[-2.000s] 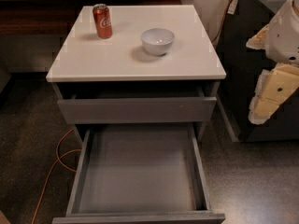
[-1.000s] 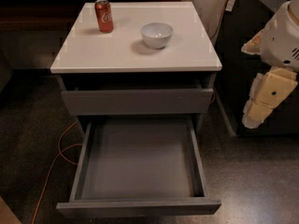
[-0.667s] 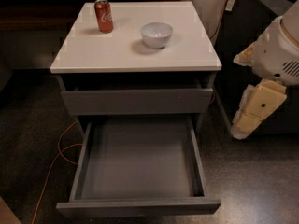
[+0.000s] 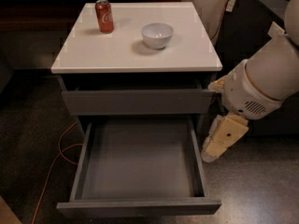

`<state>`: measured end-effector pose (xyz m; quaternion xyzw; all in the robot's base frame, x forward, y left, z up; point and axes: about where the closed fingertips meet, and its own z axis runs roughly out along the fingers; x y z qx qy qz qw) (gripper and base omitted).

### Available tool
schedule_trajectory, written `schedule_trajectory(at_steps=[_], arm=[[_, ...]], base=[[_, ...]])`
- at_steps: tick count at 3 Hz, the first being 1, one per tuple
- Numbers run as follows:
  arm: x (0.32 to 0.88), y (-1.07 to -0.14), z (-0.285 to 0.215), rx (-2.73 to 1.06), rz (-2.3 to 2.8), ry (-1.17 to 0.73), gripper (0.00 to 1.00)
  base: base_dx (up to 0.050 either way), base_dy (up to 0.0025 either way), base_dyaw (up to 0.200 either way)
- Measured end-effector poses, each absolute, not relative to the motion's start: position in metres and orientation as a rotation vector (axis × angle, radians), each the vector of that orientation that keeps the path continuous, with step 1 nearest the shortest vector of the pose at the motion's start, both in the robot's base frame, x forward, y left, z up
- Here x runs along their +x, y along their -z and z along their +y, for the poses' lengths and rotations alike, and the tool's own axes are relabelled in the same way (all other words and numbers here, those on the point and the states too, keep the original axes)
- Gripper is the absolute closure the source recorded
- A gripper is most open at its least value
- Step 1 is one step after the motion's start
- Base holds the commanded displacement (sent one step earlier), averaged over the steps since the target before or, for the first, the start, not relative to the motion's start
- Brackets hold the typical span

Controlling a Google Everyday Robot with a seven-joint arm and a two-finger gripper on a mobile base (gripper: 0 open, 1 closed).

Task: Close middle drawer

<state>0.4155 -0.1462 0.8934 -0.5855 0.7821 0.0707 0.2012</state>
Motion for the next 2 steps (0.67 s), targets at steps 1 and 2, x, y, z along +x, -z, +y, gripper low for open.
schedule_trajectory(at_steps=[1, 2], arm=[[0.422, -0.840, -0.127, -1.669, 2.178, -0.270, 0.00], [0.426, -0.798, -0.113, -1.707, 2.180, -0.335, 0.00]], base=[[0.000, 0.00000, 0.000], [0.000, 0.00000, 0.000]])
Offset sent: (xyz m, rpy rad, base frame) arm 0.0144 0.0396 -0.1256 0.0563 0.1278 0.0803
